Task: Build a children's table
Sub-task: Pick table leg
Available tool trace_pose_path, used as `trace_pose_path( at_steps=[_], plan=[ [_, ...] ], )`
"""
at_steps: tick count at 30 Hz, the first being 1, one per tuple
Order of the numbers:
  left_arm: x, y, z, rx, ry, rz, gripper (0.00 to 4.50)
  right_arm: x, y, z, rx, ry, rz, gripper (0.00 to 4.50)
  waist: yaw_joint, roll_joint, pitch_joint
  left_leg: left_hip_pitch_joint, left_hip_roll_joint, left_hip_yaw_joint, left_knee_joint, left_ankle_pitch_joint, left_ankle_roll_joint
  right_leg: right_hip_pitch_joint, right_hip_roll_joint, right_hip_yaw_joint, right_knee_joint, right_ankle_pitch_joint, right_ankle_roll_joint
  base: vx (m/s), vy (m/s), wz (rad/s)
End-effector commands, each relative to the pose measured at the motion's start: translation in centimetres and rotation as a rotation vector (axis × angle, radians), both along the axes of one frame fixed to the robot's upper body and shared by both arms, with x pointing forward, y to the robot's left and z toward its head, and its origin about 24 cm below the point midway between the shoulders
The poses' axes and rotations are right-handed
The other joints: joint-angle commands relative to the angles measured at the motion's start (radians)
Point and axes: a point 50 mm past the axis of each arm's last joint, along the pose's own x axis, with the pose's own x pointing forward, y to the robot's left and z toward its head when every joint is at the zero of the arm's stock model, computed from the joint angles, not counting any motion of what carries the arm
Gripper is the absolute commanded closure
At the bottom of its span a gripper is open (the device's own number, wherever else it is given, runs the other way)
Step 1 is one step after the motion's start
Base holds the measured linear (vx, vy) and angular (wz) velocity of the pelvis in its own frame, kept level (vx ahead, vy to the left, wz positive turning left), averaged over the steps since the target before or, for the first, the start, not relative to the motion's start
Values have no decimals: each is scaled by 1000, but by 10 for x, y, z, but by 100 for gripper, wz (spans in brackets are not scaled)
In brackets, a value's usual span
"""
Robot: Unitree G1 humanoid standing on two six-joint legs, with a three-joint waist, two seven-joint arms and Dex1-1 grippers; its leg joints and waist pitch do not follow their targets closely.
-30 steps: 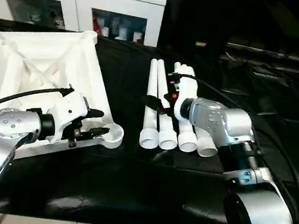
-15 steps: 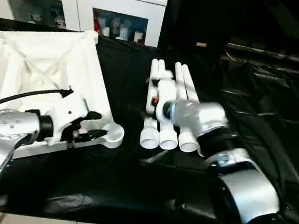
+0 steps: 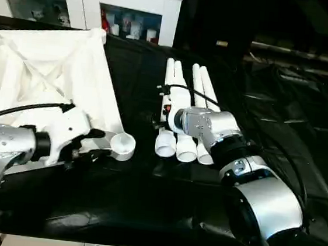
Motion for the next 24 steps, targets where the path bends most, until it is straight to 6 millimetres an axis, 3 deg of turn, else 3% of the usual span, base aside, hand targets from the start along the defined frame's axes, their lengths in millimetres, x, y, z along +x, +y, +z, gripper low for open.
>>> trace_pose_path(
  at_steps=[1,5,7,11,18,24],
  plan=[
    [-2,2,7,3,-15,-3,207,2,-2,5,22,2,-6,0,-5,34,-51,9,47,-8,-80,-37,-35,40,-79,53,-54,153,-234,0,0,0],
    [-3,3,6,8,-11,-1,207,5,-1,17,53,-26,17,0,-6,31,-62,4,41,-6,-68,79,-1,43,-72,51,-40,302,-247,0,0,0],
    [-3,2,6,6,-13,-2,207,8,-4,27,73,-49,12,0,-6,30,-64,4,40,-4,-66,101,10,44,-70,49,-38,336,-254,0,0,0],
    [-3,1,7,1,-17,-7,207,14,-10,38,74,-85,-24,0,-5,30,-64,5,42,-2,-66,85,9,43,-72,49,-39,313,-260,0,0,0],
    [-1,-1,6,-3,-21,-13,207,16,-16,33,41,-71,-74,0,-6,28,-68,3,42,-2,-65,85,2,47,-73,50,-39,303,-262,0,0,0],
    [-1,-2,6,-4,-23,-18,207,11,-16,12,13,-7,-86,0,-5,27,-73,3,40,-1,-62,107,8,48,-73,49,-36,330,-268,0,0,0]
  ],
)
